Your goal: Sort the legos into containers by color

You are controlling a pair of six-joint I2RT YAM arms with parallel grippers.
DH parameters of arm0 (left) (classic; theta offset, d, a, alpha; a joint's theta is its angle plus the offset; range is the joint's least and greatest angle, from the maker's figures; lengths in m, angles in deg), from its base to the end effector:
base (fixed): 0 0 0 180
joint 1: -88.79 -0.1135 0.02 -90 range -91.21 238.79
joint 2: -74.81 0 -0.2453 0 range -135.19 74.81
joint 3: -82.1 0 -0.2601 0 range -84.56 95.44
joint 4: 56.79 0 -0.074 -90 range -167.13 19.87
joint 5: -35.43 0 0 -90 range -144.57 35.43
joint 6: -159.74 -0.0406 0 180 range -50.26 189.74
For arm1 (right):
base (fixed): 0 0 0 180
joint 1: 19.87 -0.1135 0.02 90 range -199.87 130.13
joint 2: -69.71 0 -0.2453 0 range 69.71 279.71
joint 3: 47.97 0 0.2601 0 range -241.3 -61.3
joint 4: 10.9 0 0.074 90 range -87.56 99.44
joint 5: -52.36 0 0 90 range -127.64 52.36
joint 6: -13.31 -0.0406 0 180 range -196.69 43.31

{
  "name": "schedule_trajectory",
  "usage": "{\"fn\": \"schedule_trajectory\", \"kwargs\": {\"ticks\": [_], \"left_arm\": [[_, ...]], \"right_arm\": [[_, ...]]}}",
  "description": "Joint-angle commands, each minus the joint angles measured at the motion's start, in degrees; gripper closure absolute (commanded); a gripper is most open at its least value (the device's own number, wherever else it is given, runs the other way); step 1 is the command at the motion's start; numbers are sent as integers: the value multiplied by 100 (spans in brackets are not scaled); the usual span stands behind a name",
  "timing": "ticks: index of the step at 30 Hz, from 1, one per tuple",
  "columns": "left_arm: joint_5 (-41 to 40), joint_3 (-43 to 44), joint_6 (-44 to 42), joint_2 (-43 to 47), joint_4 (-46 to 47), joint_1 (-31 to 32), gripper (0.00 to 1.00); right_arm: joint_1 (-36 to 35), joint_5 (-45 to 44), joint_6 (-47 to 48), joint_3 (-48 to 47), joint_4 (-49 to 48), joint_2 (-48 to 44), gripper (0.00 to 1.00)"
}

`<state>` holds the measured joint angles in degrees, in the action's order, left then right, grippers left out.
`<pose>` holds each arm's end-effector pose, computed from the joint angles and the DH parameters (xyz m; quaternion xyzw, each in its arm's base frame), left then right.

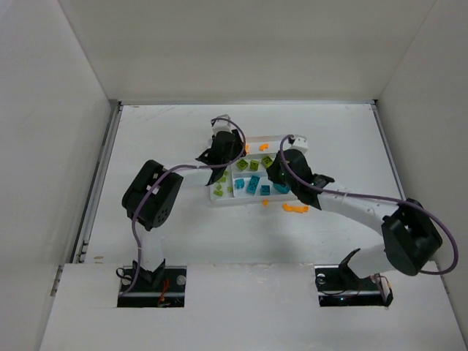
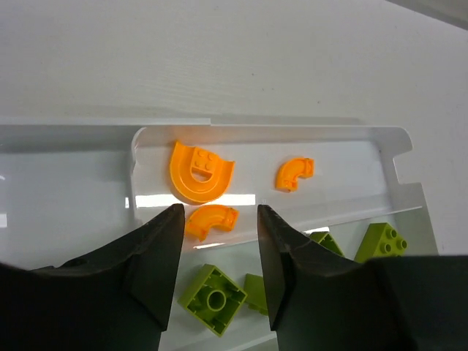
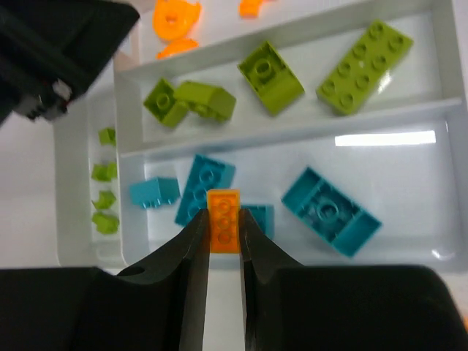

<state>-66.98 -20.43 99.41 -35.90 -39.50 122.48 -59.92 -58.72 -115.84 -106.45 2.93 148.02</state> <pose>0.3656 -0.2332 0.1691 -0.0372 0.7955 -0.2410 0.5548 0.2452 0.1871 0.2035 0.0795 0.8673 0.1716 0.4604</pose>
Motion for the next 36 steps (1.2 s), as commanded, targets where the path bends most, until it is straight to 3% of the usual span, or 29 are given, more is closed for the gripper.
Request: {"fn": "schedule_trajectory", "kwargs": {"ticks": [1,7,17,22,30,36], "left_arm": [[-95,-365,65,690,285,45,58],[-192,-1648,188,1604,558,484,67],[-429,-3311,118,3222,49,1775,66],[-666,-3347,118,3276,13,2435,62],[-676,-3118,92,2679,136,2831,58],[-667,-2793,13,2195,206,3042,54]], "right_arm": [[204,385,443,-748,-603,500,81],[687,684,620,-1856,-673,1783,81],[1048,719,743,-3210,-418,3234,80],[1118,658,629,-3448,-392,3516,76],[1092,359,637,-3519,-418,3605,54],[1083,324,629,-2721,-620,2719,55]]}}
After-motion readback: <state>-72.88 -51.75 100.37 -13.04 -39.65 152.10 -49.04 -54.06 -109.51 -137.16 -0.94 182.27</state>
